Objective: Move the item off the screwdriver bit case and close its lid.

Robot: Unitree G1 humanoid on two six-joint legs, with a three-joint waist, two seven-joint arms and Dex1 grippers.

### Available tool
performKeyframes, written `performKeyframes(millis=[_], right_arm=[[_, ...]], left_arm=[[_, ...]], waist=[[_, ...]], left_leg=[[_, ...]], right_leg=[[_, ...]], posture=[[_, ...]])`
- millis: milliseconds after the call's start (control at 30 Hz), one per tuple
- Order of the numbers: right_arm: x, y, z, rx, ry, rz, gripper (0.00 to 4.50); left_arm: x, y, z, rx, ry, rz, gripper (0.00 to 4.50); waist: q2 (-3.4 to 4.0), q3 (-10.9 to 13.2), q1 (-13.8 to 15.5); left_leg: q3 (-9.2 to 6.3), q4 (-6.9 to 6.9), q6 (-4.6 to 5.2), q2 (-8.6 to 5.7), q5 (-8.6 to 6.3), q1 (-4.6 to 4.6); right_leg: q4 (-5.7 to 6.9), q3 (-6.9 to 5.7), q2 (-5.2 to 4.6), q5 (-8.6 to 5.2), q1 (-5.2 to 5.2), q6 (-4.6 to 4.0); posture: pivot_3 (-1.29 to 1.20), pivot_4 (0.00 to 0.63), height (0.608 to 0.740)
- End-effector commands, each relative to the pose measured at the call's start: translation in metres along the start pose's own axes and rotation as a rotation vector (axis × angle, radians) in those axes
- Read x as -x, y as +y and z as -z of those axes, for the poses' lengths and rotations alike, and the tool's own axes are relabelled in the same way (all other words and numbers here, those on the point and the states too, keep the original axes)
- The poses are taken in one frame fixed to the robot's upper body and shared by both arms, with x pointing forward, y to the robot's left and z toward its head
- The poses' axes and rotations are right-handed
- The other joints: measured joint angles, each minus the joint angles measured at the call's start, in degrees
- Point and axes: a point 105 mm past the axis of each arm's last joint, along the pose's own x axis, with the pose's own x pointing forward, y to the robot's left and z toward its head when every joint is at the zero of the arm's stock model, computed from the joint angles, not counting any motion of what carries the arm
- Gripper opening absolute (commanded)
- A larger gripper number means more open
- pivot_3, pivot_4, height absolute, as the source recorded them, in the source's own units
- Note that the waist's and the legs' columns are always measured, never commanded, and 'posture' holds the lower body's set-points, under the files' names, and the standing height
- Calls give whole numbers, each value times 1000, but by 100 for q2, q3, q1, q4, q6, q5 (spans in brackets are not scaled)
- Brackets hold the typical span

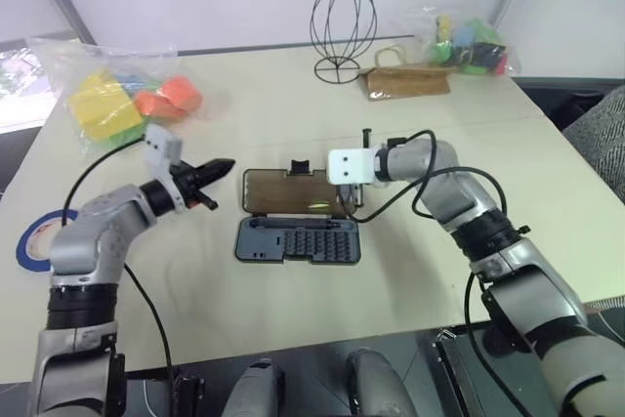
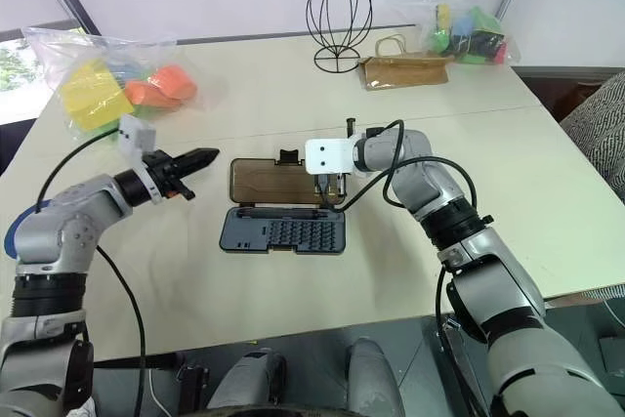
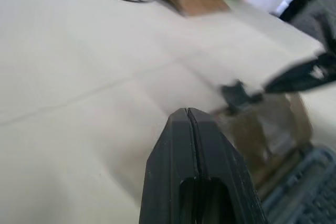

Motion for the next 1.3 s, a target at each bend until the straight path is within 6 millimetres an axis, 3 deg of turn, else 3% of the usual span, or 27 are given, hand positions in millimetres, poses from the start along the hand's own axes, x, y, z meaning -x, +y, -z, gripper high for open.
performKeyframes(millis=[33, 133, 267, 433, 600, 800, 933, 1033, 1100, 1300], right_arm=[[7, -14, -14, 50, -34, 70, 19], [8, -15, -18, 67, -41, 85, 19], [10, -18, -23, 81, -48, 96, 19], [10, -14, -27, 86, -54, 94, 19], [11, -12, -29, 80, -53, 91, 19], [11, -11, -26, 68, -38, 85, 19], [13, -10, -25, 54, -34, 71, 1289], [17, -12, -27, 28, -32, 69, 2818], [35, -21, -33, -36, -38, 47, 3739], [79, -39, -40, -208, -62, 76, 3739]], left_arm=[[3, 12, -13, 0, -46, -49, 0], [-6, 22, 5, -15, 12, -82, 0], [-24, 21, 33, -62, 99, -56, 0], [-41, 14, 54, -104, 151, -2, 0], [-56, 4, 55, -117, 145, 67, 0], [-55, -3, 61, -99, 178, 139, 0], [-54, -4, 62, -112, 189, 153, 0], [-53, -4, 61, -112, 188, 154, 0], [-51, -4, 60, -116, 193, 160, 0], [-51, -7, 52, -128, 187, 201, 0]], waist=[[0, 0, 0], [0, 0, 3], [0, 0, 12], [-4, 2, 2], [-4, 2, 0], [-4, 2, -7], [-4, 2, 5], [-4, 2, 0], [-4, 2, 0], [-4, 2, 12]], left_leg=[[0, 0, 0, 0, 0, 0], [-1, 0, -1, -1, 1, 0], [0, 0, -2, -4, 1, 0], [-1, 1, -3, -5, 1, -2], [0, 1, -2, -5, 1, -2], [-1, -1, -2, -5, 1, -2], [-1, 2, -2, -5, 1, -4], [-1, 2, -2, -6, 1, -4], [-1, 2, -2, -6, 1, -4], [-3, 3, -1, -5, 1, -6]], right_leg=[[0, 0, 0, 0, 0, 0], [0, -1, 0, 0, 0, 0], [0, -1, -2, 0, 0, 0], [0, -3, -2, 0, 0, 0], [1, -3, -2, 0, 0, 0], [1, -4, -2, 0, -1, 0], [1, -4, -2, 0, -1, 1], [1, -4, -2, 0, -1, 1], [1, -4, -2, 0, -1, 1], [1, -5, -2, 0, -2, 1]], posture=[[0, 150, 740], [0, 150, 740], [0, 150, 740], [0, 150, 740], [0, 150, 740], [0, 150, 740], [0, 150, 740], [0, 150, 740], [0, 150, 740], [0, 150, 740]])
